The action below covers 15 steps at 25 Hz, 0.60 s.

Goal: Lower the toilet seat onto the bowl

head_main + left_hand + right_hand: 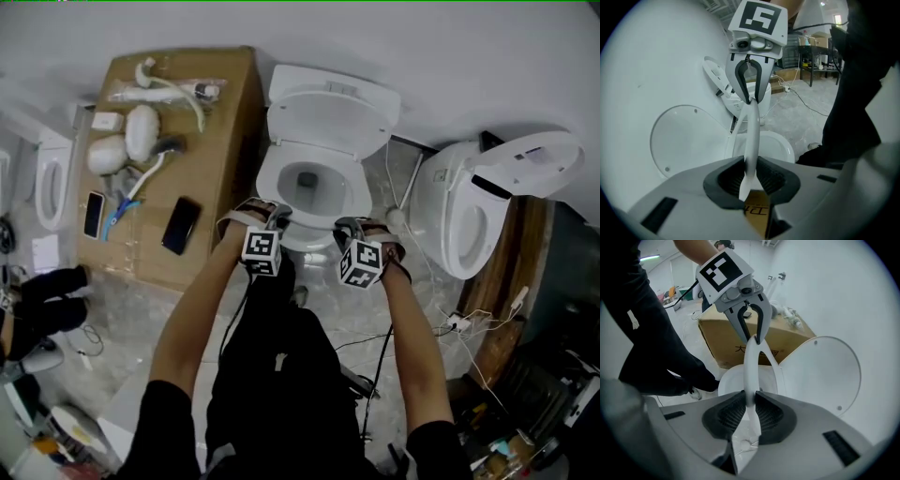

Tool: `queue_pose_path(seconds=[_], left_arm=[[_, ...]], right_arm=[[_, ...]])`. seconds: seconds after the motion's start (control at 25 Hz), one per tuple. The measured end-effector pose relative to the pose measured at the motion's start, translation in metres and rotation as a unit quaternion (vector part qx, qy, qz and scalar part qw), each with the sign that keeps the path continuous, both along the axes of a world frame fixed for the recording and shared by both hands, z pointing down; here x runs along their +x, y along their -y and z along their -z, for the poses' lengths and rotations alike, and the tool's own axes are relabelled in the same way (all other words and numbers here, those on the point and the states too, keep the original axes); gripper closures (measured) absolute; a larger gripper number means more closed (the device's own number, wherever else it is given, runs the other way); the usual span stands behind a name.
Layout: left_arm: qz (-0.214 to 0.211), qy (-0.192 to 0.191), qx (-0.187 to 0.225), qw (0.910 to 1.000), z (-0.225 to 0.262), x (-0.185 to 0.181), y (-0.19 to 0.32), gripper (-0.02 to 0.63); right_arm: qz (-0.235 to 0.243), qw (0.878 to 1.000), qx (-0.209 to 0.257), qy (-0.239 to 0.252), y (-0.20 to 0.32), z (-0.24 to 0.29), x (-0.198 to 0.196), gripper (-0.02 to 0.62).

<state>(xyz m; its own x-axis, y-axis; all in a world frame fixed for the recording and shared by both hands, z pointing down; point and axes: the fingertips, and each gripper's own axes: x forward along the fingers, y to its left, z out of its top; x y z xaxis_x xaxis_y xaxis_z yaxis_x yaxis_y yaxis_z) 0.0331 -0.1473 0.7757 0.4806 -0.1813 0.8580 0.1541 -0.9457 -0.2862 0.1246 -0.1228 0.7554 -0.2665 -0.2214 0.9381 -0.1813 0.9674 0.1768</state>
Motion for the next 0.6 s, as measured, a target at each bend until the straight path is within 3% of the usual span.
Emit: queue_pose_path(seconds=[0.24, 0.4, 0.6], left_arm=[[0.009, 0.024, 0.062, 0.9977, -0.048, -0.009, -0.045, 0.515], [-0.018, 0.053, 0.077, 0.9954, -0.076, -0.016, -0.066, 0.511], [-0.016, 0.045, 0.067, 0.9967, -0.109, -0.021, -0.090, 0.493]], right_arm=[[-0.014, 1.000, 0.026, -0.002, -0.047, -0.046, -0.007, 0.505], [-0.019, 0.999, 0.049, -0.001, -0.065, -0.077, -0.015, 0.500], [-0.002, 0.999, 0.045, -0.018, -0.090, -0.114, -0.020, 0.494]])
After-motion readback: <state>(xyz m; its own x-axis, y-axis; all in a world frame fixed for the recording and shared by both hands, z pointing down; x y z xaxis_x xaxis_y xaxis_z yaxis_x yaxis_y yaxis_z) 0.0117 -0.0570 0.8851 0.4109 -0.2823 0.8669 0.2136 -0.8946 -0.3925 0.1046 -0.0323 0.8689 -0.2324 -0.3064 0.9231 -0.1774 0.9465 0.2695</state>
